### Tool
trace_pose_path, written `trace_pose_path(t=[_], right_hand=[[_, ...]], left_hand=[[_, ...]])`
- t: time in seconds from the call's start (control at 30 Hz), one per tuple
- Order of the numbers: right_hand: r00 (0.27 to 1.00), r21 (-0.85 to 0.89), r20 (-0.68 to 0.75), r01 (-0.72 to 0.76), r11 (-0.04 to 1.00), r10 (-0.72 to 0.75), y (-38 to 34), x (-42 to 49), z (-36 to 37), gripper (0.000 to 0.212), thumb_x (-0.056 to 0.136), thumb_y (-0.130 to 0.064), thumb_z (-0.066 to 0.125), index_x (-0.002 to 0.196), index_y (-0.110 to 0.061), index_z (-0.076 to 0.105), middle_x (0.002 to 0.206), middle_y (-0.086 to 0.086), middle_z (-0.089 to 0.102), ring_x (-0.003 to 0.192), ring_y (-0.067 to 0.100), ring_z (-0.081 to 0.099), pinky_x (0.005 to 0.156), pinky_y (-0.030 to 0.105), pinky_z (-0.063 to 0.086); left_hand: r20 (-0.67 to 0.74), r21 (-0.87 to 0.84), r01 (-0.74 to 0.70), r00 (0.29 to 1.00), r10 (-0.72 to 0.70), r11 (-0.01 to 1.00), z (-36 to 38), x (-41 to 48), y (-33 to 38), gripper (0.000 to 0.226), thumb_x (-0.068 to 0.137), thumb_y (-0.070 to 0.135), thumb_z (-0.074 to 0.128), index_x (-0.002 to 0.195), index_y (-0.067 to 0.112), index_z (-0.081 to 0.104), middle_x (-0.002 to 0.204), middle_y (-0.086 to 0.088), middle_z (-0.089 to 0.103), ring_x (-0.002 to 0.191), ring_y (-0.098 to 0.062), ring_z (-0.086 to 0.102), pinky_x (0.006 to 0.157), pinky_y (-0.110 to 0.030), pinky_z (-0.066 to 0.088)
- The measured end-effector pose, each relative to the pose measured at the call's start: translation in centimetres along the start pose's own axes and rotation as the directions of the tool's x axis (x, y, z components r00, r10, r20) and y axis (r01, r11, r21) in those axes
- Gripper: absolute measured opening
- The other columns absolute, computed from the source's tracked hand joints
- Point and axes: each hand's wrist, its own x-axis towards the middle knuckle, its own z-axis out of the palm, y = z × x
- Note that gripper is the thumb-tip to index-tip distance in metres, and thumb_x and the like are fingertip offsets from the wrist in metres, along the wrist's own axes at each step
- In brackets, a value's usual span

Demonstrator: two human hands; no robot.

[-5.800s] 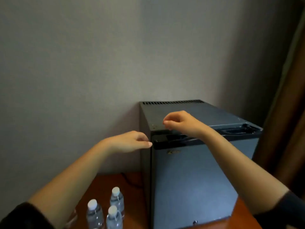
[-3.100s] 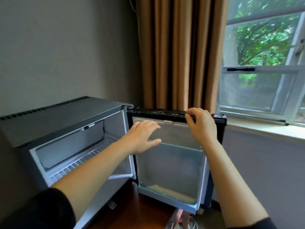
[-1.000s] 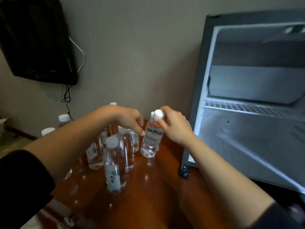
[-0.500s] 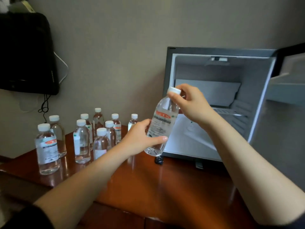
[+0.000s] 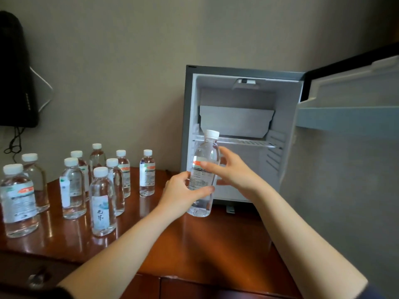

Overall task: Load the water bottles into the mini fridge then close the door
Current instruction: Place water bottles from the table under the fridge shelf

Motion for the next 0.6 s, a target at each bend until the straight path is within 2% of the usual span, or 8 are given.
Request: trace_pose_path(t=[0.07,0.13,0.2,0.27,0.33,0.4,0.5,0.6], right_hand=[[0.998,0.009,0.007,-0.057,0.998,0.057,1.0,0.1,-0.2,0.047,0.084,-0.033,0.069,0.124,-0.031,0.044,0.116,-0.005,0.060,0.105,0.013,0.061,0.076,0.033,0.056],[0.995,-0.018,-0.001,-0.095,0.995,0.095,1.9,0.3,-0.5,0.045,0.083,-0.031,0.070,0.120,-0.026,0.045,0.113,-0.004,0.057,0.102,0.014,0.061,0.076,0.035,0.057],[0.994,-0.073,-0.029,-0.107,0.992,0.105,2.9,0.7,-0.6,0.046,0.084,-0.029,0.070,0.122,-0.023,0.044,0.111,-0.010,0.050,0.096,0.010,0.058,0.072,0.033,0.057],[0.992,-0.120,-0.077,-0.110,0.987,0.101,3.9,1.6,-0.7,0.059,0.085,-0.030,0.069,0.134,-0.016,0.040,0.116,-0.012,0.040,0.097,0.008,0.051,0.070,0.029,0.056],[0.990,-0.137,-0.111,-0.106,0.985,0.091,4.9,2.9,-0.9,0.064,0.086,-0.030,0.068,0.139,-0.013,0.036,0.119,-0.009,0.037,0.094,0.005,0.049,0.071,0.027,0.054],[0.988,-0.147,-0.124,-0.114,0.982,0.096,5.9,4.6,-1.2,0.063,0.086,-0.030,0.068,0.137,-0.013,0.037,0.121,-0.008,0.042,0.087,0.002,0.053,0.074,0.029,0.054],[0.981,-0.187,-0.178,-0.116,0.975,0.083,7.7,7.0,-1.2,0.054,0.081,-0.031,0.072,0.127,-0.016,0.047,0.115,-0.002,0.063,0.097,0.009,0.063,0.090,0.043,0.054],[0.969,-0.240,-0.239,-0.125,0.963,0.067,9.9,9.3,-1.0,0.047,0.078,-0.031,0.074,0.118,-0.022,0.051,0.105,-0.001,0.069,0.097,0.018,0.066,0.090,0.046,0.053]], left_hand=[[0.033,0.014,0.022,0.999,-0.022,1.000,0.9,0.4,-0.6,0.054,0.052,0.060,0.073,0.094,0.028,0.067,0.091,0.010,0.074,0.089,-0.007,0.069,0.087,-0.039,0.055],[0.098,0.035,0.052,0.994,-0.056,0.998,1.6,1.1,-1.4,0.047,0.062,0.049,0.078,0.100,0.025,0.068,0.094,0.008,0.074,0.089,-0.006,0.069,0.088,-0.037,0.055],[0.160,0.059,0.078,0.983,-0.087,0.995,2.2,2.1,-2.3,0.041,0.069,0.039,0.078,0.105,0.023,0.067,0.098,0.007,0.073,0.090,-0.005,0.068,0.087,-0.031,0.055],[0.185,0.070,0.086,0.978,-0.098,0.994,2.9,3.3,-3.1,0.042,0.071,0.037,0.078,0.108,0.022,0.066,0.100,0.007,0.072,0.090,-0.004,0.067,0.079,-0.021,0.054],[0.176,0.068,0.077,0.980,-0.088,0.995,3.6,4.6,-3.7,0.042,0.072,0.038,0.077,0.109,0.021,0.064,0.099,0.008,0.071,0.091,-0.004,0.066,0.073,-0.014,0.050],[0.144,0.067,0.069,0.987,-0.078,0.995,4.3,6.1,-4.3,0.039,0.074,0.037,0.076,0.107,0.022,0.063,0.098,0.009,0.070,0.089,-0.002,0.064,0.067,-0.010,0.047],[0.093,0.035,0.059,0.994,-0.062,0.998,5.6,8.0,-5.4,0.032,0.081,0.031,0.071,0.109,0.023,0.059,0.100,0.011,0.066,0.087,0.005,0.059,0.063,-0.003,0.043],[0.083,-0.014,0.069,0.994,-0.068,0.998,6.8,9.7,-6.7,0.030,0.089,0.021,0.063,0.117,0.025,0.054,0.106,0.013,0.061,0.099,0.002,0.055,0.070,-0.002,0.039]])
